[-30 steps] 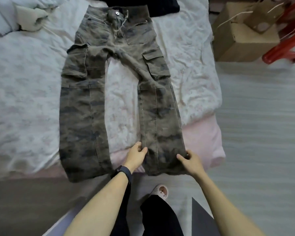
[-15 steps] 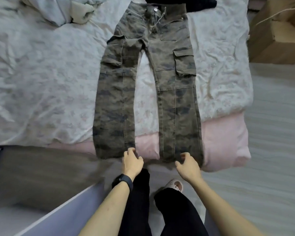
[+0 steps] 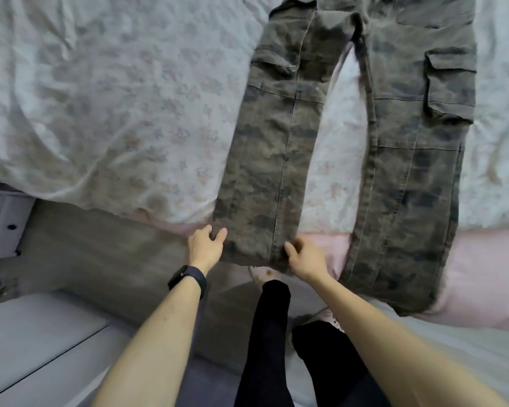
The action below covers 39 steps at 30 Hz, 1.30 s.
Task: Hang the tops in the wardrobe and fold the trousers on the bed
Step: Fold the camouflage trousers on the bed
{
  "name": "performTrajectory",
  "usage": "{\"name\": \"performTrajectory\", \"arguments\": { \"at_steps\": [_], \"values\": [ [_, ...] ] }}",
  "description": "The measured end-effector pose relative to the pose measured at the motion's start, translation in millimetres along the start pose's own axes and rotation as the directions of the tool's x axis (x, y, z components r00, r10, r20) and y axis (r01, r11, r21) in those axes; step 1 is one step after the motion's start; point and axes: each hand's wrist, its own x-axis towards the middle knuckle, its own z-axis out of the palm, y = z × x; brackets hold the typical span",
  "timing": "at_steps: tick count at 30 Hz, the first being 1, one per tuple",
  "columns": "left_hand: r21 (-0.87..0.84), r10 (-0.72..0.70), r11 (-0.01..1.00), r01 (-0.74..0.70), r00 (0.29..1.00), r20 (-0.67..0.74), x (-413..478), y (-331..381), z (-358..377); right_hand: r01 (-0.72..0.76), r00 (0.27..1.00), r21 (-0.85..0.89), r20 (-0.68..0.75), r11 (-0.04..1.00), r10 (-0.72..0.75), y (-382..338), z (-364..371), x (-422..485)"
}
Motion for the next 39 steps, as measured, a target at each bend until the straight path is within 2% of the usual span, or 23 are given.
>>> {"name": "performTrajectory", "arguments": {
  "at_steps": [3,5,8,10,11,13,16,20,24,26,29,32,35,39],
  "values": [
    [0.238,0.001,0.971,0.005,1.000,-0.026,-22.0,-18.1,-3.6,-0.024,0.990,-0.104,0.133,0.994,0.038,6.1,7.6,-16.5],
    [0.380,-0.037,0.924,0.025,0.999,0.025,-40.6,-25.5,-6.8,-0.068,0.963,-0.184,0.245,0.981,0.113,10.4,11.0,-30.1],
    [0.383,-0.140,0.918,0.105,0.988,0.063,-59.4,-21.3,-9.6,-0.121,0.933,-0.300,0.291,0.946,0.211,12.3,7.0,-40.3],
    [0.315,-0.193,0.932,0.180,0.981,0.011,-70.5,-7.0,-8.8,-0.147,0.935,-0.299,0.268,0.943,0.231,8.8,-4.0,-39.0],
    [0.284,-0.175,0.943,0.173,0.984,-0.018,-75.6,6.7,-4.2,-0.170,0.944,-0.232,0.242,0.958,0.226,7.9,-17.5,-35.9],
    [0.240,-0.056,0.968,0.068,0.997,-0.055,-83.8,35.1,6.0,-0.201,0.965,-0.054,0.158,0.978,0.207,5.1,-48.9,-29.8],
    [0.162,0.144,0.977,-0.138,0.989,-0.026,-94.9,94.3,30.9,-0.157,0.985,0.117,-0.058,0.981,0.164,10.6,-117.1,-22.8],
    [0.111,0.342,0.933,-0.343,0.939,0.031,-113.7,184.7,81.9,-0.099,0.952,0.257,-0.256,0.961,0.166,33.8,-215.4,-5.7],
    [0.066,0.478,0.878,-0.475,0.877,-0.042,-145.4,267.9,135.0,-0.012,0.883,0.330,-0.439,0.944,0.165,54.4,-299.1,26.7],
    [0.074,0.475,0.880,-0.470,0.876,-0.082,-162.6,298.9,163.5,-0.004,0.882,0.318,-0.447,0.948,0.153,61.0,-333.0,44.0],
    [0.128,0.307,0.945,-0.302,0.952,-0.018,-183.4,333.7,215.6,-0.029,0.929,0.324,-0.341,0.946,0.146,70.2,-369.4,75.0],
    [0.130,0.194,0.972,-0.196,0.981,0.025,-191.1,353.8,262.3,-0.019,0.960,0.403,-0.247,0.915,0.129,73.8,-387.1,105.3],
    [0.211,0.188,0.960,-0.183,0.982,-0.005,-187.2,359.7,283.0,0.041,0.956,0.428,-0.280,0.903,0.089,72.8,-393.8,127.8],
    [0.329,0.254,0.917,-0.224,0.966,-0.052,-190.9,351.3,287.1,0.083,0.934,0.354,-0.355,0.931,0.051,75.2,-399.0,147.4]
  ]
}}
